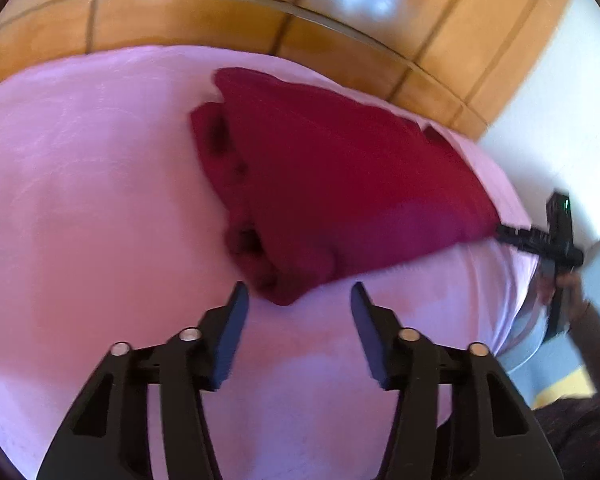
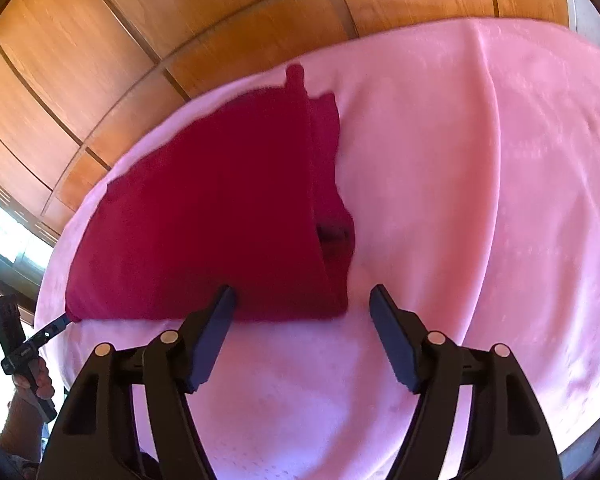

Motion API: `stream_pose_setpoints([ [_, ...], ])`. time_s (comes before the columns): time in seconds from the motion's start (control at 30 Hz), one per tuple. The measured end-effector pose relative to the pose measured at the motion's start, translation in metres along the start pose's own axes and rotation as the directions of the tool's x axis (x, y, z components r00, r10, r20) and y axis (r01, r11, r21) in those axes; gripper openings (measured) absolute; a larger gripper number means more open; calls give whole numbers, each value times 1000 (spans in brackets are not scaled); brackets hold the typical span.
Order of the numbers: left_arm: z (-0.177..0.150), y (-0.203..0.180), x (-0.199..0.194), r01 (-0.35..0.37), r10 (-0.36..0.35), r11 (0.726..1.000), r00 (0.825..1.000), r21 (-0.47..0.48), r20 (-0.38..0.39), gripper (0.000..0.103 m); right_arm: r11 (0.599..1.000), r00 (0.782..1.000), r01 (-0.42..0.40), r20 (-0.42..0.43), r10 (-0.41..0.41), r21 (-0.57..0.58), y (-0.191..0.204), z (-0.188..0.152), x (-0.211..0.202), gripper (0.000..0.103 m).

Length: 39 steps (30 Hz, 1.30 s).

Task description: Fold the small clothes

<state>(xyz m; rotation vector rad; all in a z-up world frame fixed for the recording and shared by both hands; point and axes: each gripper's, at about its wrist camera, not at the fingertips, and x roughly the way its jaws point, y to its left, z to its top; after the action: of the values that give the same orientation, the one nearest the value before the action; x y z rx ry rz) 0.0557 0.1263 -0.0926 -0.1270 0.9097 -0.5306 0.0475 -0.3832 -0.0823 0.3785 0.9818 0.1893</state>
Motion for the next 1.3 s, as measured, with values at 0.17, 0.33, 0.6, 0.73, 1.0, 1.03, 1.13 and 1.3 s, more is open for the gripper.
stream_pose_setpoints([
  [0.17, 8, 8, 12, -14, 14, 1000, 1000, -27, 6, 10, 1000, 1000, 18, -6, -18, -20, 2, 6, 5, 24],
  [0.33, -2, 6, -6, -30, 30, 999, 999, 12, 21, 7, 996, 999, 25, 41, -22, -80, 11, 8, -22, 17],
  [0.6, -1, 10, -17, -9, 10, 998, 1000, -65, 10, 14, 997, 998, 64, -16, -65, -48, 1, 2, 0, 25],
  [0.73, 10, 15, -41, -79, 92, 989, 991, -127, 101, 48, 990, 991, 124, 50, -121, -61, 6, 9, -20, 58],
  [1.0, 66, -18, -34, -263, 286, 955, 939, -137, 191, 50, 968, 977, 141, 184, -103, -206, 77, 47, -15, 83],
  [1.03, 73, -28, -28, -296, 313, 948, 931, -113, 188, 50, 961, 977, 151, 183, -109, -232, 87, 53, -4, 84],
  [1.13, 85, -47, -16, -333, 339, 941, 921, -64, 192, 50, 953, 979, 162, 162, -123, -255, 101, 68, 23, 85],
  [1.3, 92, -61, 1, -315, 317, 948, 931, -40, 183, 50, 947, 969, 230, 148, -200, -225, 94, 92, 63, 85],
])
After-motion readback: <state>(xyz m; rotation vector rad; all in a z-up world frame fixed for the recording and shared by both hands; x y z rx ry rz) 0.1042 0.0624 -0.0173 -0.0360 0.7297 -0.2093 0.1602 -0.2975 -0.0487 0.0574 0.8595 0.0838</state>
